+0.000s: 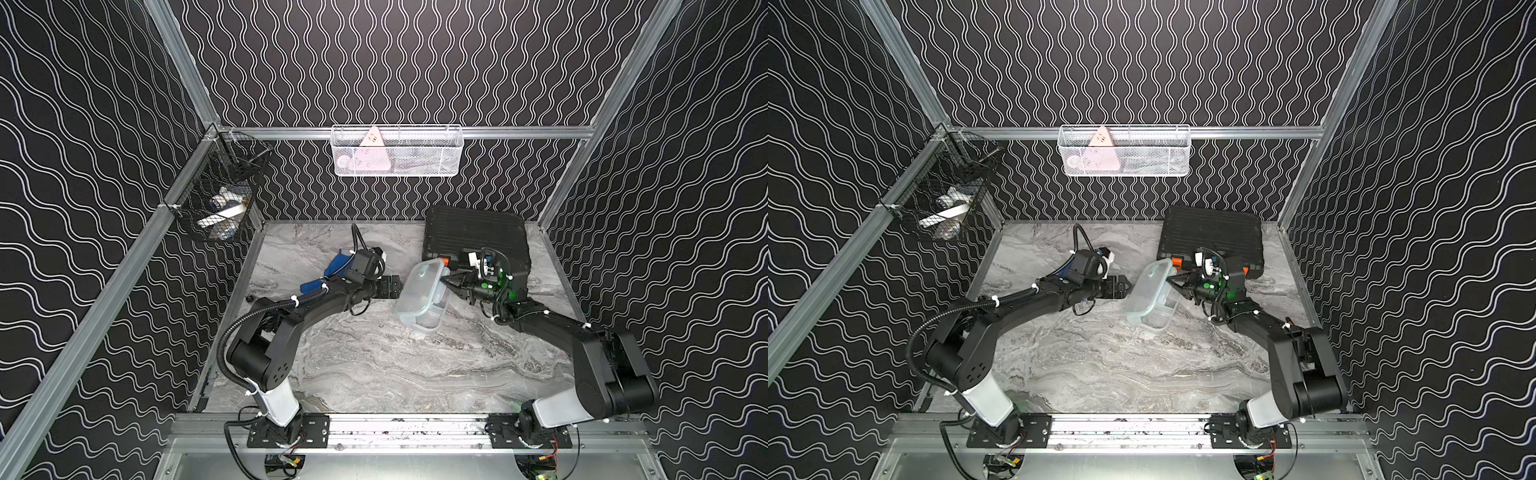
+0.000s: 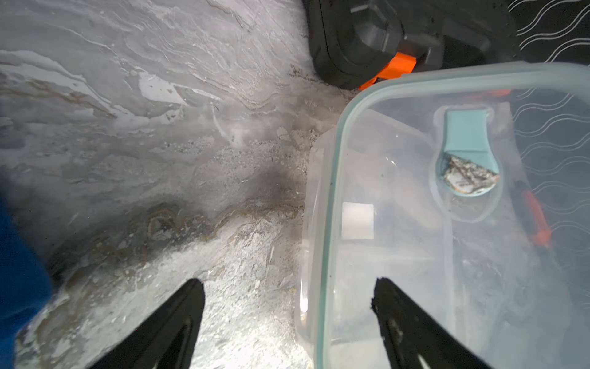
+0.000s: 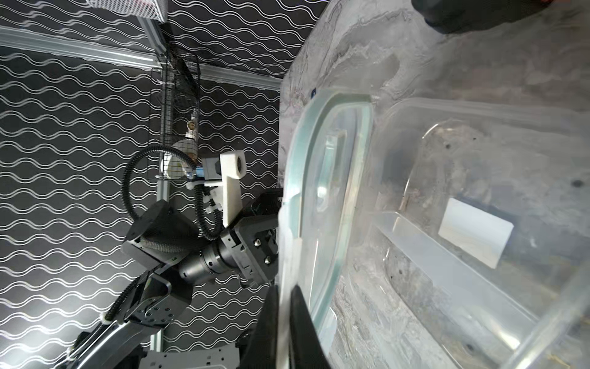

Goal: Wipe the insides of the lunch boxes
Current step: Open the lid of the lunch box.

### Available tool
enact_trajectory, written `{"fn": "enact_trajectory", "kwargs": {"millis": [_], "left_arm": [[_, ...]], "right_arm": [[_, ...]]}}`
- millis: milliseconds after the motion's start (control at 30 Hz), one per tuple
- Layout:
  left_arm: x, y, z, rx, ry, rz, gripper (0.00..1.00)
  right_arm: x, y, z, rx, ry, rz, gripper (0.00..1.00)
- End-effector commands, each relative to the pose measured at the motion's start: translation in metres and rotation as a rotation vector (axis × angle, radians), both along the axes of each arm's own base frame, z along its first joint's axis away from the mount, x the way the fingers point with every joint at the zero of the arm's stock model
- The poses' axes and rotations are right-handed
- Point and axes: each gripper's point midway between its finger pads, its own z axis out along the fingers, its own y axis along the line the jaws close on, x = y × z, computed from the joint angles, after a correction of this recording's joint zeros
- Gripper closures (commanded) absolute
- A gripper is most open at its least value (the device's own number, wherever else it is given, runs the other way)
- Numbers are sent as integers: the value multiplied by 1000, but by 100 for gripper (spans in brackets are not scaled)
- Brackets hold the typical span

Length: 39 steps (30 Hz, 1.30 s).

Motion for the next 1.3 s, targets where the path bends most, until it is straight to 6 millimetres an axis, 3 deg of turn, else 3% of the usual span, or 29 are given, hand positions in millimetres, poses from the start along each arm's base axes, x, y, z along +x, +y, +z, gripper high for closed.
{"fn": "enact_trajectory", "kwargs": {"millis": [0,300,767,933,1133,1267], "left_arm": [[3,1,8,-48,-9,15,12],[0,6,1,-92,24,32,12],[-1,-3,-3,-271,62,48,12],[1,0,-4,-348,73,78,12],[3,1,-6,-394,86,90,13],[3,0,-6,-415,91,92,12]], "right_arm": [[-12,-1,-28,-155,94,13,93],[-5,38,-23,-248,85,81,93],[17,49,16,-231,92,72,93],[17,57,21,-241,89,97,94],[8,89,46,-171,-2,195,93],[-1,110,51,-199,-33,263,93]]}}
